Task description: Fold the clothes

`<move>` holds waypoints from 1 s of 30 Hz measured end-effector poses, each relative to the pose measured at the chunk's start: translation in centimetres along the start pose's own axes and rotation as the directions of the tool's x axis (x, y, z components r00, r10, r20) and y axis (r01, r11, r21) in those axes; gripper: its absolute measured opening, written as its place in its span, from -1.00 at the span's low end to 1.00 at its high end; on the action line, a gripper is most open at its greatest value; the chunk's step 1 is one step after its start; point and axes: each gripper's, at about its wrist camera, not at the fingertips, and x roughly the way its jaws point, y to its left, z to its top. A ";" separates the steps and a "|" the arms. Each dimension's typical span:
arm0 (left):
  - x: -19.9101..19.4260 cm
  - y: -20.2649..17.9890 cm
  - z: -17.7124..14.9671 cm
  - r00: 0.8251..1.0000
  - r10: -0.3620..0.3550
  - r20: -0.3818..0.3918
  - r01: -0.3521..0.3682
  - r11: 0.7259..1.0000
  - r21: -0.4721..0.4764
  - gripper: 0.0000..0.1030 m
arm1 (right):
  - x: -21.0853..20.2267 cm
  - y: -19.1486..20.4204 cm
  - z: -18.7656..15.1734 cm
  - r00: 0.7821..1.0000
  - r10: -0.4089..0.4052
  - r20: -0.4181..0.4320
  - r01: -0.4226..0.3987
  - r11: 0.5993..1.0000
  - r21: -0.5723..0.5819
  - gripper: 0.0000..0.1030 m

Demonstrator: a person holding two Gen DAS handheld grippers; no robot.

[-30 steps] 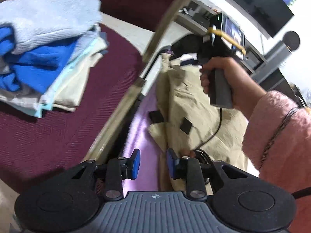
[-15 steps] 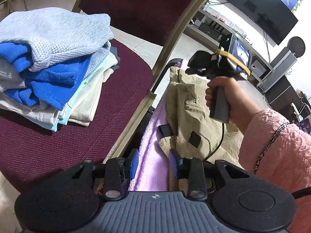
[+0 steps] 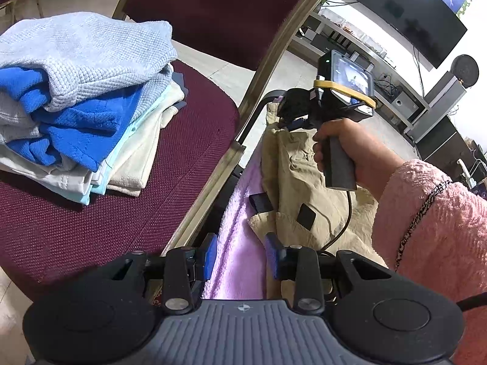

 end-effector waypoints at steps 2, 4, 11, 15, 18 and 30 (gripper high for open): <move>0.0 0.0 0.0 1.000 -0.001 0.001 0.001 1.000 0.000 -0.37 | -0.8 -0.7 -0.3 0.999 0.014 0.031 -0.015 0.999 0.034 -0.89; -0.1 0.0 0.0 1.000 -0.003 0.002 0.003 1.000 0.000 -0.37 | -1.5 -1.3 -0.4 0.998 0.025 0.065 -0.028 0.998 0.048 -0.92; 0.2 0.1 0.0 1.000 -0.004 -0.001 0.004 1.000 -0.001 -0.37 | -3.8 -0.5 0.3 0.977 0.153 0.147 -0.160 0.987 0.034 -0.94; 0.3 0.1 0.0 1.000 0.002 0.000 -0.002 1.000 -0.002 -0.37 | -1.9 1.1 0.0 0.990 0.117 0.077 -0.118 0.993 0.011 -0.84; 0.4 0.1 0.0 1.000 0.007 0.004 -0.007 1.000 -0.001 -0.37 | -2.0 0.7 -0.4 0.991 0.125 0.043 -0.126 0.992 0.023 -0.40; 1.0 -1.2 0.8 0.997 -0.044 0.068 0.045 0.999 -0.009 -0.28 | -20.2 -10.3 -3.4 0.967 0.118 0.225 -0.131 0.990 0.046 -0.01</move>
